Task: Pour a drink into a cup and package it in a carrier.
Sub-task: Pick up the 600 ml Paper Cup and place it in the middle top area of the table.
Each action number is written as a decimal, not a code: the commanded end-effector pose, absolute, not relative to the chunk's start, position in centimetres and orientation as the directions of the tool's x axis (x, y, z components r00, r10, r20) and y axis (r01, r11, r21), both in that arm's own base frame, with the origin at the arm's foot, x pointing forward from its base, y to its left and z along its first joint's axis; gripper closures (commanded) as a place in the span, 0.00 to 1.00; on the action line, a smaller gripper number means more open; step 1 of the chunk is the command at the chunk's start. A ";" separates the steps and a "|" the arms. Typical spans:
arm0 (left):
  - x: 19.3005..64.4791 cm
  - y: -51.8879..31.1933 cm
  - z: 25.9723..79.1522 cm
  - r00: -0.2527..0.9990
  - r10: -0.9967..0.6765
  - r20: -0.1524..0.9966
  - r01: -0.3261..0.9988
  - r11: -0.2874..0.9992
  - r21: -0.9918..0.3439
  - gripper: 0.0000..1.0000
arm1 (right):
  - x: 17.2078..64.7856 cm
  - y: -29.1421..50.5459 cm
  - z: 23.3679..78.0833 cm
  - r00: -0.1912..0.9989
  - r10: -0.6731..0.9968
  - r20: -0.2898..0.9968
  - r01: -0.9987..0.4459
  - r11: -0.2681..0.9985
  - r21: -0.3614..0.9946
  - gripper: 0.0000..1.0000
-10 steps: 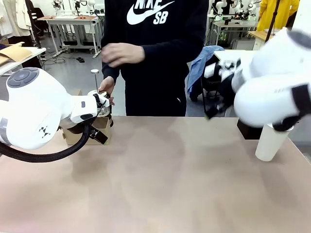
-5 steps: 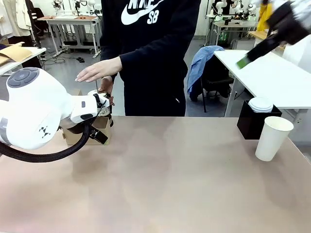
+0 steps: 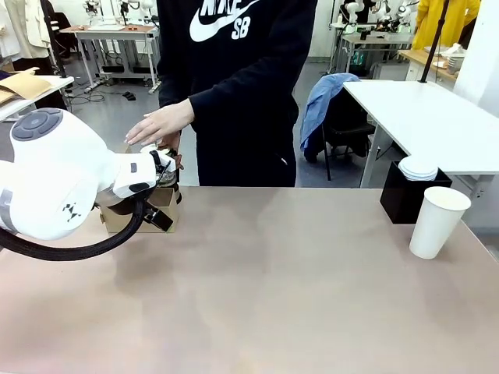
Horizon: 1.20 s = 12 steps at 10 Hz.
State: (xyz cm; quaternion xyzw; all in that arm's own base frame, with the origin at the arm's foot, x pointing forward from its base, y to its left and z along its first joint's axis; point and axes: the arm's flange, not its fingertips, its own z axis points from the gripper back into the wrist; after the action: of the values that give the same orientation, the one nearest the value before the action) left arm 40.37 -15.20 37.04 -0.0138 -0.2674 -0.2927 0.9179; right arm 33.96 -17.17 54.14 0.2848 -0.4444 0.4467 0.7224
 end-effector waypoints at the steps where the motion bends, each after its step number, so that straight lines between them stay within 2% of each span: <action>1: 40.4 -15.2 37.0 0.686 -0.529 0.499 0.544 0.829 0.131 0.00 | 35.9 -21.7 47.2 0.178 0.278 0.944 -0.941 0.327 0.081 0.00; 3: 40.4 -15.2 37.0 0.686 -0.529 0.499 0.544 0.829 0.131 0.00 | 35.1 -24.1 40.7 0.049 0.202 0.978 -0.962 0.272 -0.009 0.00; 5: 40.4 -15.2 37.0 0.686 -0.529 0.499 0.544 0.829 0.131 0.00 | 35.8 -24.5 37.0 0.015 0.137 0.990 -0.960 0.280 -0.024 0.00; 6: 40.4 -15.2 37.0 0.686 -0.529 0.499 0.544 0.829 0.131 0.00 | 32.2 -23.2 39.9 0.060 0.192 0.980 -0.946 0.323 -0.006 0.00; 12: 40.4 -15.2 37.0 0.686 -0.529 0.499 0.544 0.829 0.131 0.00 | 32.5 -23.7 39.2 0.038 0.204 0.978 -0.943 0.330 -0.033 0.00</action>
State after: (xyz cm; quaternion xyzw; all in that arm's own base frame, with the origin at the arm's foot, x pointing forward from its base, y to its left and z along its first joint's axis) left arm 40.38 -15.19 37.04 -0.0138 -0.2674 -0.2926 0.9180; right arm 32.43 -23.61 39.32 0.3538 -0.5190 0.4589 0.6283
